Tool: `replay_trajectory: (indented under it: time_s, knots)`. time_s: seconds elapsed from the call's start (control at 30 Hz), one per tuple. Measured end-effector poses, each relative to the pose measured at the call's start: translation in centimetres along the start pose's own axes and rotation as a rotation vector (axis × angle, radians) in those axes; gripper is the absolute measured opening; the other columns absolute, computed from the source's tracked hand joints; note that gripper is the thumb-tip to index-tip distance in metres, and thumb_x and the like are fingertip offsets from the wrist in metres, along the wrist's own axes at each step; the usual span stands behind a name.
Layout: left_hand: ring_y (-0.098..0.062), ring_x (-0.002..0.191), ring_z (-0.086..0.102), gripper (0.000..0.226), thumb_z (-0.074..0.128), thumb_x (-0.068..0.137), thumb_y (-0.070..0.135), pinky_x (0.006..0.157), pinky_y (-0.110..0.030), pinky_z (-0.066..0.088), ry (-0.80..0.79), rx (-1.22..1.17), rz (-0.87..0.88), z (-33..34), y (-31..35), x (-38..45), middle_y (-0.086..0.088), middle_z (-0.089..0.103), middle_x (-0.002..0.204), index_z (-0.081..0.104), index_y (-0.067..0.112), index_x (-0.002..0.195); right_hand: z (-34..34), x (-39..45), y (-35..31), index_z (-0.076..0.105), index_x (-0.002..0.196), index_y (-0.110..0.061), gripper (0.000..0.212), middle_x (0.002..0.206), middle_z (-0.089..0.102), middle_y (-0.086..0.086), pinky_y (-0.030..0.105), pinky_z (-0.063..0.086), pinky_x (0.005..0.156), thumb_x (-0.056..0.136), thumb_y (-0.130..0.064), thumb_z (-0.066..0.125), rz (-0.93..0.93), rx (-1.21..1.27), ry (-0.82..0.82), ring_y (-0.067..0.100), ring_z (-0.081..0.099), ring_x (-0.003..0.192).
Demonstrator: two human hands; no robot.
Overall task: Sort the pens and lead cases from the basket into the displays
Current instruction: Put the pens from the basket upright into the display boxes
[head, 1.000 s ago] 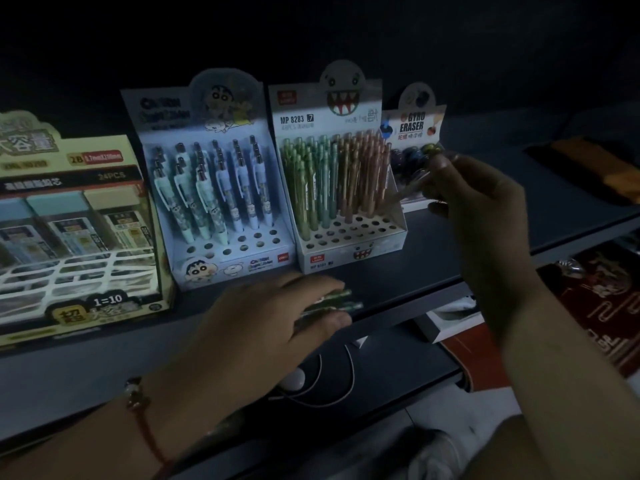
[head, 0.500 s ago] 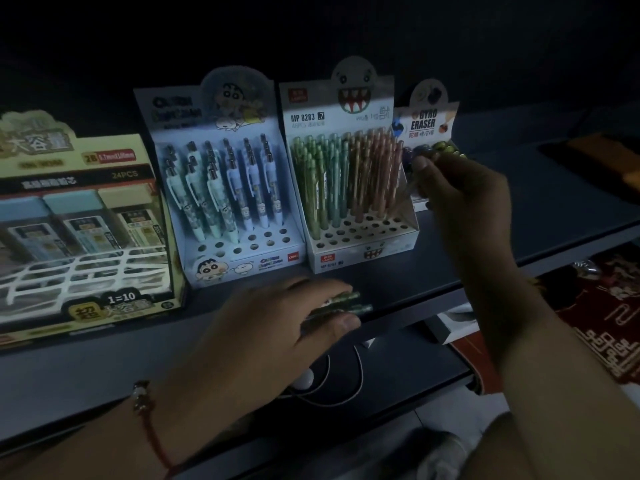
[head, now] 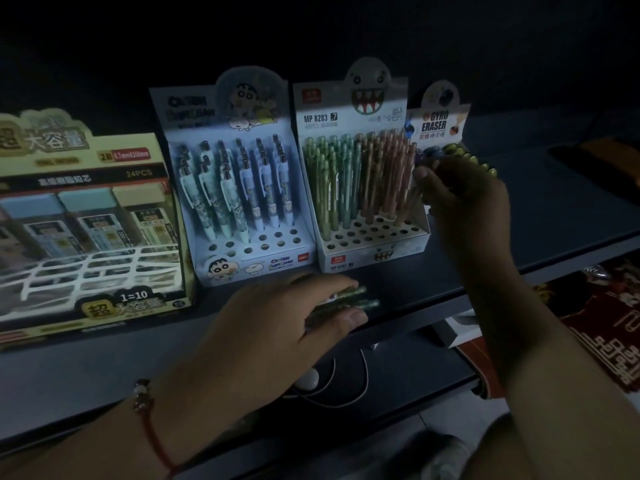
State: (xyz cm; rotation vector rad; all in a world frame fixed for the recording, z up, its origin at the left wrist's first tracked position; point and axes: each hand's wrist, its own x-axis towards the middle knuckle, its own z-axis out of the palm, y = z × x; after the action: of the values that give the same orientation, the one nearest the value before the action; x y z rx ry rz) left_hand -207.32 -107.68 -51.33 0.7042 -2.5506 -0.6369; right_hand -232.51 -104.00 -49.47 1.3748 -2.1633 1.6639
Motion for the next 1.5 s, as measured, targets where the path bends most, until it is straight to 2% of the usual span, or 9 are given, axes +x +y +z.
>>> replay_trajectory:
  time_s: [0.2,0.3,0.47,0.7,1.03,1.13,1.3,1.43,1.5]
  knots:
    - [0.008,0.107,0.056,0.052,0.036,0.085,0.076,0.086,-0.020,0.049,0.001,-0.004,-0.008,-0.3,-0.4,0.1,0.028,0.060,0.123,0.047,0.052,0.129,1.0,0.4,0.1,0.072,0.104,-0.015,0.025,0.089,0.070,-0.009,0.023,0.054,0.071,0.096,-0.036,0.062,-0.001,0.014,-0.012,0.001,0.066,0.081]
    - [0.009,0.108,0.055,0.052,0.037,0.085,0.077,0.088,-0.020,0.049,0.004,-0.007,-0.014,-0.3,-0.5,0.1,0.029,0.059,0.124,0.046,0.052,0.130,1.2,0.6,0.0,0.071,0.109,-0.013,0.034,0.095,0.072,-0.005,0.030,0.058,0.077,0.093,-0.042,0.061,0.029,0.034,-0.005,0.005,0.068,0.087]
    - [0.008,0.107,0.055,0.050,0.038,0.085,0.075,0.087,-0.021,0.050,0.003,-0.018,-0.020,-0.3,-0.6,0.1,0.027,0.060,0.123,0.046,0.051,0.128,1.4,0.8,-0.3,0.071,0.098,-0.019,0.020,0.086,0.071,-0.009,0.040,0.059,0.077,0.097,-0.035,0.060,0.030,0.010,-0.018,0.005,0.068,0.081]
    - [0.007,0.106,0.057,0.052,0.035,0.084,0.077,0.088,-0.023,0.050,-0.031,-0.027,-0.036,-0.3,-0.6,0.1,0.028,0.060,0.123,0.047,0.052,0.128,1.7,1.0,0.6,0.073,0.095,-0.021,0.027,0.087,0.074,-0.002,0.053,0.059,0.075,0.091,-0.046,0.062,0.137,0.028,-0.009,0.015,0.072,0.081]
    - [0.012,0.114,0.049,0.054,0.039,0.082,0.076,0.095,-0.018,0.043,-0.043,-0.030,-0.083,-0.4,-0.4,0.2,0.031,0.056,0.127,0.049,0.053,0.129,1.5,0.3,1.4,0.073,0.113,-0.018,0.026,0.093,0.074,-0.005,0.049,0.060,0.075,0.094,-0.033,0.066,0.177,0.055,-0.057,0.013,0.072,0.081]
    - [0.013,0.115,0.048,0.056,0.039,0.081,0.075,0.093,-0.014,0.040,-0.040,-0.037,-0.097,-0.5,-0.4,0.2,0.032,0.055,0.128,0.050,0.052,0.131,1.1,0.2,1.6,0.071,0.116,-0.017,0.024,0.092,0.073,-0.006,0.046,0.061,0.073,0.094,-0.027,0.066,0.188,0.048,-0.066,0.010,0.071,0.075]
    - [0.014,0.106,0.050,0.047,0.043,0.086,0.070,0.085,-0.008,0.041,-0.014,-0.067,-0.117,-0.5,-0.4,0.2,0.031,0.059,0.122,0.049,0.053,0.129,0.4,-0.5,0.9,0.069,0.121,-0.016,0.028,0.094,0.072,-0.002,0.043,0.059,0.074,0.093,-0.019,0.066,0.200,0.050,-0.099,0.014,0.069,0.079]
    - [0.016,0.105,0.050,0.044,0.045,0.088,0.065,0.086,-0.010,0.042,-0.002,-0.080,-0.137,-0.6,-0.5,0.4,0.032,0.058,0.119,0.047,0.055,0.131,0.0,-1.6,-1.1,0.066,0.123,-0.016,0.029,0.095,0.071,0.000,0.032,0.056,0.072,0.094,-0.018,0.066,0.241,0.073,-0.210,0.012,0.068,0.082]
    - [0.023,0.099,0.047,0.043,0.046,0.090,0.062,0.085,-0.007,0.039,0.009,-0.081,-0.142,-0.7,-0.5,0.4,0.037,0.055,0.112,0.046,0.054,0.132,-0.3,-2.3,-2.4,0.069,0.115,-0.014,0.021,0.096,0.073,0.006,0.032,0.054,0.074,0.095,-0.018,0.065,0.309,0.123,-0.330,0.014,0.069,0.083]
